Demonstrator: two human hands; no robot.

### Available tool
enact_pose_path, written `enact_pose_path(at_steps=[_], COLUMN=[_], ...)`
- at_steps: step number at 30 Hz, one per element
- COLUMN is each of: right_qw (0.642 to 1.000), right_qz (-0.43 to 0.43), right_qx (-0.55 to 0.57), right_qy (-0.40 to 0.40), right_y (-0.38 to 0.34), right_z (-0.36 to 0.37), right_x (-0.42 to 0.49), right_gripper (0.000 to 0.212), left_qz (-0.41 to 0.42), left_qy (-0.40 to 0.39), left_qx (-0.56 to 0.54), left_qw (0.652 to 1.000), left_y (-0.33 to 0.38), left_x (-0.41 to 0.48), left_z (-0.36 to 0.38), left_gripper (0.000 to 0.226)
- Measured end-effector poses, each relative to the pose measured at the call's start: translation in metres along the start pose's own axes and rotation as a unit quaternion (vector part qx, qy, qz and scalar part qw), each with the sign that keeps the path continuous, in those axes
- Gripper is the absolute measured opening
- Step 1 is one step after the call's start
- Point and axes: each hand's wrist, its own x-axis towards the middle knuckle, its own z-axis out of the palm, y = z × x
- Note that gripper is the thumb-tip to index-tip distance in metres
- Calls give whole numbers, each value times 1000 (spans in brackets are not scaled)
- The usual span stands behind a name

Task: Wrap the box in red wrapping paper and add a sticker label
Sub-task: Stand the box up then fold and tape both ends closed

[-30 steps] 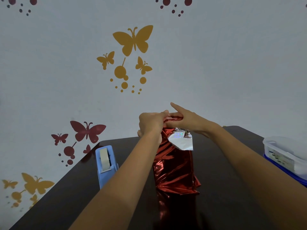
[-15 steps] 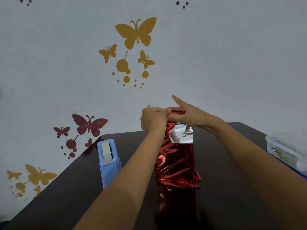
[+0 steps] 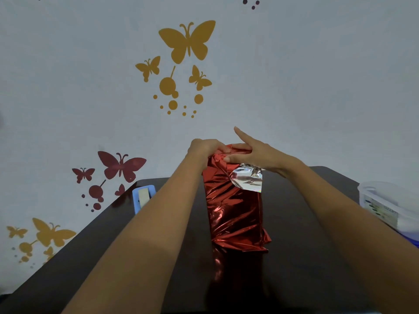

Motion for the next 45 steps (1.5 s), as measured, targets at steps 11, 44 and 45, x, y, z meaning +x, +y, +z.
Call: enact_pose_path(at_steps=[11,44,45], right_qw=[1000,965,972], right_qz=[-17,-123,-117], right_qx=[21,147,138], right_qy=[-7,178,149], right_y=[2,-13,-11], right_z=[-3,-23,-21], right_x=[-3,-11,-14], right_gripper=[88,48,45], left_qz=[88,194,195], left_qy=[-31,-177,-179], left_qx=[25,-18,-12], left_qw=[995,965,964], left_y=[-11,-86,-85], left_x=[13,16,15], left_z=[-15,-24,-24], left_gripper=[46,89,91])
